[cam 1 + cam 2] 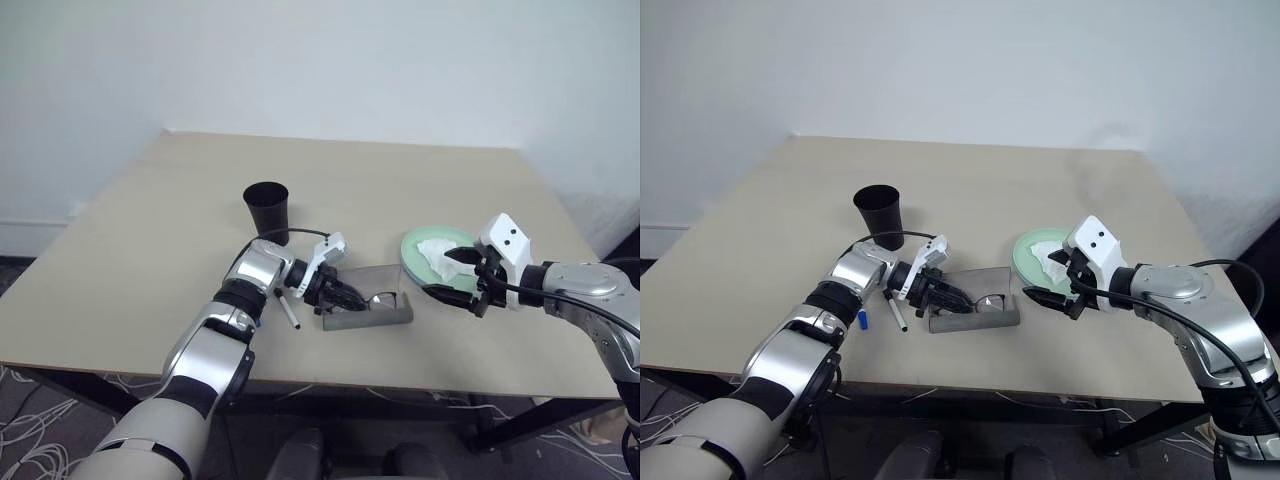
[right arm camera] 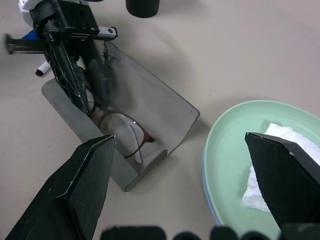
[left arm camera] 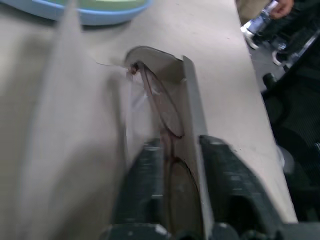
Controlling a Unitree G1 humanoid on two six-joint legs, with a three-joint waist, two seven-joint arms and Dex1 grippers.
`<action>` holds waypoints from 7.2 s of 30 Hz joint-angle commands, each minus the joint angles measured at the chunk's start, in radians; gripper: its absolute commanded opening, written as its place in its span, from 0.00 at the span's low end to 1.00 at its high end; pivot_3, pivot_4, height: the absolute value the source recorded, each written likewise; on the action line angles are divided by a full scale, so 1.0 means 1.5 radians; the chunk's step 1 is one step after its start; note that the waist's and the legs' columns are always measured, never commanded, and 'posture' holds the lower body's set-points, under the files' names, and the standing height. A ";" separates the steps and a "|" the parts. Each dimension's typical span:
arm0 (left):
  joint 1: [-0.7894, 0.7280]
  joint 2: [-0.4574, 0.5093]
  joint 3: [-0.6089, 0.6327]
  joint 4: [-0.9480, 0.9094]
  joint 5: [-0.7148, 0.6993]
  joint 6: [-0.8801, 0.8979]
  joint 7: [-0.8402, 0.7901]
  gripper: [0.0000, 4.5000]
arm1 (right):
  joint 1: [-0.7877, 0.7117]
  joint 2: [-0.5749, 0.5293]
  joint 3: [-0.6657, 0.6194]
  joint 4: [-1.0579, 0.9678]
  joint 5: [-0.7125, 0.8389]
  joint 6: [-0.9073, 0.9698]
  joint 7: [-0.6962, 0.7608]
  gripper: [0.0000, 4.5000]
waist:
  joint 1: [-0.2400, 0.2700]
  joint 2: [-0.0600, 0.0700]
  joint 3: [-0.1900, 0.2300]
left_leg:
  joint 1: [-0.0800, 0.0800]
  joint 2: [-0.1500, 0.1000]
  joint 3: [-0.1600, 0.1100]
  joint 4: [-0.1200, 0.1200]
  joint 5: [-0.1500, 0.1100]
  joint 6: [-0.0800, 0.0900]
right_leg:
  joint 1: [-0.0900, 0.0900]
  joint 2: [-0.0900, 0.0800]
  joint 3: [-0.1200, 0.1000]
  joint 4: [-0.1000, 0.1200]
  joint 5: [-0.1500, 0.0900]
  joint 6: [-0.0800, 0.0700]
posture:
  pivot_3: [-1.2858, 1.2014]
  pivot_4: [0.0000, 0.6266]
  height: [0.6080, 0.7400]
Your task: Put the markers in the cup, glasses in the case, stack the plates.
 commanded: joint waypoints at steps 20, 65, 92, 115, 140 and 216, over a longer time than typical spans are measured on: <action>0.005 0.016 0.135 -0.168 -0.074 0.038 0.243 0.27 | -0.033 -0.006 -0.007 -0.007 0.001 -0.004 0.015 1.00 | 0.000 0.000 0.000 | 0.000 0.000 0.000 0.001 0.000 0.000 | 0.000 0.000 0.000 0.000 0.001 0.002 | 0.52 0.00 0.89; 0.214 0.174 0.101 -0.585 -0.125 0.241 0.219 0.25 | 0.011 -0.098 -0.109 -0.040 0.087 -0.033 0.124 1.00 | -0.002 0.004 -0.003 | 0.000 0.000 0.000 -0.001 0.000 0.000 | 0.000 -0.002 0.002 -0.001 0.001 0.001 | 0.52 0.00 0.89; 0.144 0.016 0.244 -0.671 -0.049 0.773 0.803 0.94 | -0.047 -0.084 -0.043 -0.007 0.078 -0.039 0.133 1.00 | 0.001 0.003 -0.003 | 0.001 -0.001 0.000 -0.001 0.000 0.000 | 0.000 -0.001 0.002 -0.001 0.001 0.002 | 0.52 0.00 0.89; 0.151 -0.177 0.337 -0.671 0.016 0.803 1.011 0.94 | -0.041 -0.078 -0.039 0.002 0.059 -0.050 0.138 1.00 | 0.002 0.003 -0.003 | 0.001 -0.001 0.000 -0.001 0.000 0.000 | 0.000 -0.001 0.002 -0.001 0.002 0.002 | 0.52 0.00 0.89; 0.222 -0.184 0.342 -0.677 0.018 0.803 1.035 0.02 | -0.048 -0.064 -0.032 0.009 0.045 -0.058 0.126 1.00 | 0.002 0.004 -0.004 | 0.001 -0.001 0.000 -0.001 0.000 0.000 | 0.000 -0.001 0.002 -0.001 0.001 0.002 | 0.52 0.00 0.89; -0.119 -0.018 0.292 0.214 0.041 -0.591 0.909 0.69 | -0.083 -0.009 -0.022 -0.001 0.036 -0.041 0.088 1.00 | 0.017 0.004 -0.004 | 0.000 -0.001 0.002 0.000 0.000 0.000 | 0.000 0.000 -0.001 -0.003 0.004 0.004 | 0.52 0.00 0.89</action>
